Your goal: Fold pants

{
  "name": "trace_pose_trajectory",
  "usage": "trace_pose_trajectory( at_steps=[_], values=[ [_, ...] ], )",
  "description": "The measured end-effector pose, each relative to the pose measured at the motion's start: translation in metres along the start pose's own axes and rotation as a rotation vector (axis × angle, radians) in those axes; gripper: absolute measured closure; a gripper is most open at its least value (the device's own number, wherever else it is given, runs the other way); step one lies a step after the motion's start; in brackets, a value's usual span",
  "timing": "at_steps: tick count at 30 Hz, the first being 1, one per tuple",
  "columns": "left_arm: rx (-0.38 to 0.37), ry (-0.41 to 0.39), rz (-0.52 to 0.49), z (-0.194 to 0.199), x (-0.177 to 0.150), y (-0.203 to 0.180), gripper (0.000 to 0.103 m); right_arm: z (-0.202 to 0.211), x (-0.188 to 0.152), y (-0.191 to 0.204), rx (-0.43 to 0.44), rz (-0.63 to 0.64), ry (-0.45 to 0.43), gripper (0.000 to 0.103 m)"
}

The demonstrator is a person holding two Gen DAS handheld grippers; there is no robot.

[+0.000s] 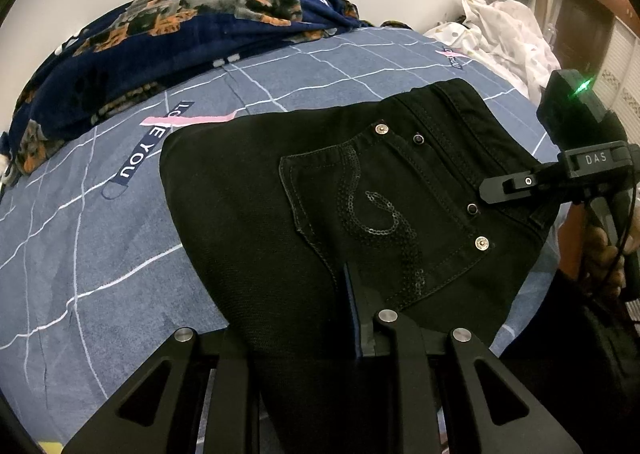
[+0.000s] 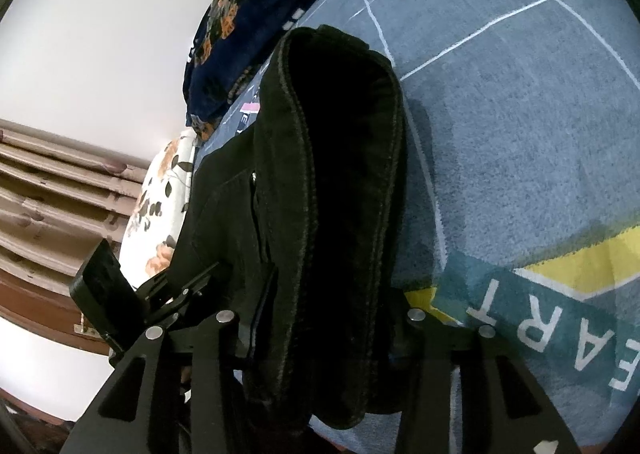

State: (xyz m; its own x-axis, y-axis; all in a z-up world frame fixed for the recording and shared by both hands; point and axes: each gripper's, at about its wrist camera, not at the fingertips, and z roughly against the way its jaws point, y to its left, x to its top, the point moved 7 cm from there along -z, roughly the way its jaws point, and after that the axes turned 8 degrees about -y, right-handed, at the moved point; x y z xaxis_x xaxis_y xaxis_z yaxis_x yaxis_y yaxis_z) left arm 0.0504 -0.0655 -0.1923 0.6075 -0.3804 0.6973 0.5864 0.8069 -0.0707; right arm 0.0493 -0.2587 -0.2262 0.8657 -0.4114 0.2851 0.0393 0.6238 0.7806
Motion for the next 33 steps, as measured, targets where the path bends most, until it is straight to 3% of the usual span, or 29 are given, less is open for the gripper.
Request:
trace_pose_trajectory(
  at_steps=[24, 33],
  values=[
    [-0.004, -0.017, -0.04, 0.006, 0.013, 0.0, 0.083, 0.006, 0.004, 0.004, 0.103, -0.108, 0.035, 0.068],
    [-0.019, -0.011, -0.043, 0.003, 0.01, 0.001, 0.083, -0.001, -0.001, -0.008, 0.08, -0.123, 0.074, 0.067]
  ],
)
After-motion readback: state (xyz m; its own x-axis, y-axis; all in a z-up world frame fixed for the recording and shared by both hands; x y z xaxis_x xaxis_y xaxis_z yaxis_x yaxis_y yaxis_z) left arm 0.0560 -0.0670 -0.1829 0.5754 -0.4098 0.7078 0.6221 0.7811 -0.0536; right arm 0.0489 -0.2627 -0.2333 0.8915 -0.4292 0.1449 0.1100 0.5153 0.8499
